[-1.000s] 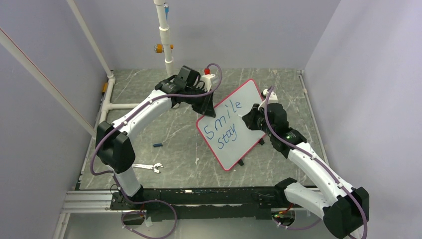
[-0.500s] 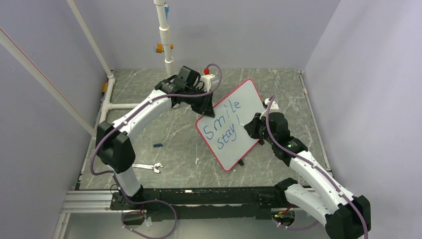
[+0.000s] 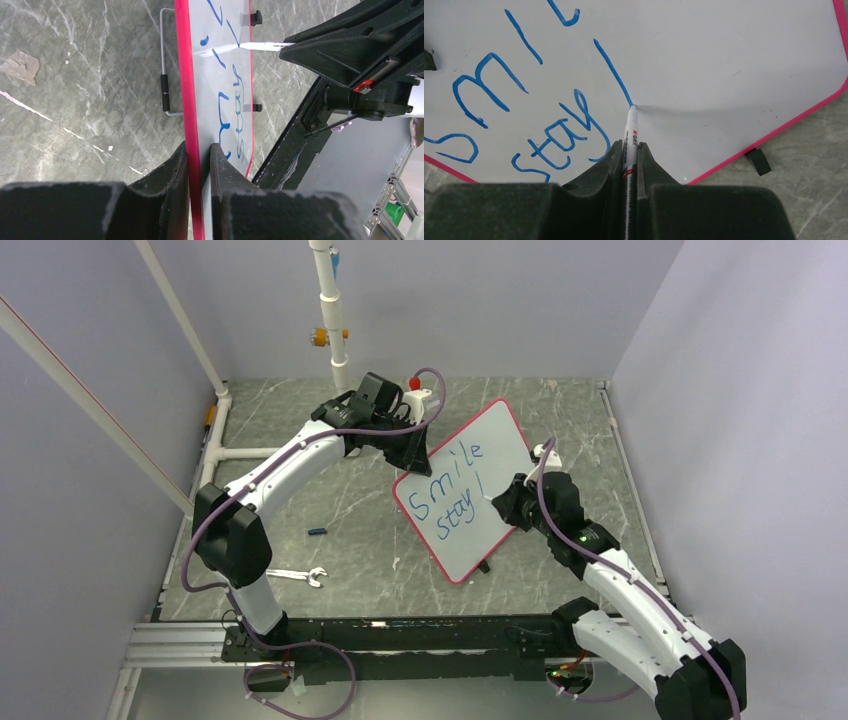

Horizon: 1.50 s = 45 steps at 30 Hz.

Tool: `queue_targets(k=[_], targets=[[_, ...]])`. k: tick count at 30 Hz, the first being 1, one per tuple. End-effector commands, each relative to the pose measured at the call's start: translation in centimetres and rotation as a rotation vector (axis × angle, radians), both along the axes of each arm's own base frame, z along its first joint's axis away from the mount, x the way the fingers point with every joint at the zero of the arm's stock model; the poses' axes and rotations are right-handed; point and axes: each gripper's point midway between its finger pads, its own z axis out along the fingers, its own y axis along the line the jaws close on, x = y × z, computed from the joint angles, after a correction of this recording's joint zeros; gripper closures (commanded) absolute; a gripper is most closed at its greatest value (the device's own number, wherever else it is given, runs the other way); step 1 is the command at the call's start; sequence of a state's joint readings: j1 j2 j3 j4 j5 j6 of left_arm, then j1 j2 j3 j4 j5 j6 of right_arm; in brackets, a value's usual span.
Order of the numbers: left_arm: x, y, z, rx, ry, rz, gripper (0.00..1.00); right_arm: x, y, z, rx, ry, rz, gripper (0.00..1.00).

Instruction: Write a sentence on the whiteboard

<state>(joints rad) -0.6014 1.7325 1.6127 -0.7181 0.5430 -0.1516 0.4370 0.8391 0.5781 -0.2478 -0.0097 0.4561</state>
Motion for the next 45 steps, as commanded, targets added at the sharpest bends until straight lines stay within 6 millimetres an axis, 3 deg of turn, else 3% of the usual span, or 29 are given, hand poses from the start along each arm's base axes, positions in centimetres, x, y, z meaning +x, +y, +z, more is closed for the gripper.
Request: queue_targets(k=[1,8,18,25,39,45], targets=[[-1.0,-1.2,0.0,0.008,-0.04,-0.087,1.0,0.6,0.6,1.2,0.007,0.0,0.016,1.0],[-1.0,-1.1,0.0,0.008,-0.041,-0.087,1.0,2.3,1.1,3.6,0.003,-0.046,0.01,1.0],[-1.1,-1.2,0.1,0.005,-0.043,-0.089,1.0,4.0,0.8,4.4,-0.027,-0.06,-0.03,1.0],[-1.1,-1.1,0.1,0.007,-0.043,-0.087,1.0,4.1,0.4,3.1,-0.049,-0.026,-0.054,1.0],[-0.8,-0.9,0.4,0.012,-0.064,-0.07,1.0,1.2,0.0,-0.3,-0.026,0.057,-0.038,1.0],[-0.7,-0.9,0.2,0.014,-0.059,-0.07,1.0,0.5,-0.5,-0.4,-0.033,0.066,-0.049,1.0]])
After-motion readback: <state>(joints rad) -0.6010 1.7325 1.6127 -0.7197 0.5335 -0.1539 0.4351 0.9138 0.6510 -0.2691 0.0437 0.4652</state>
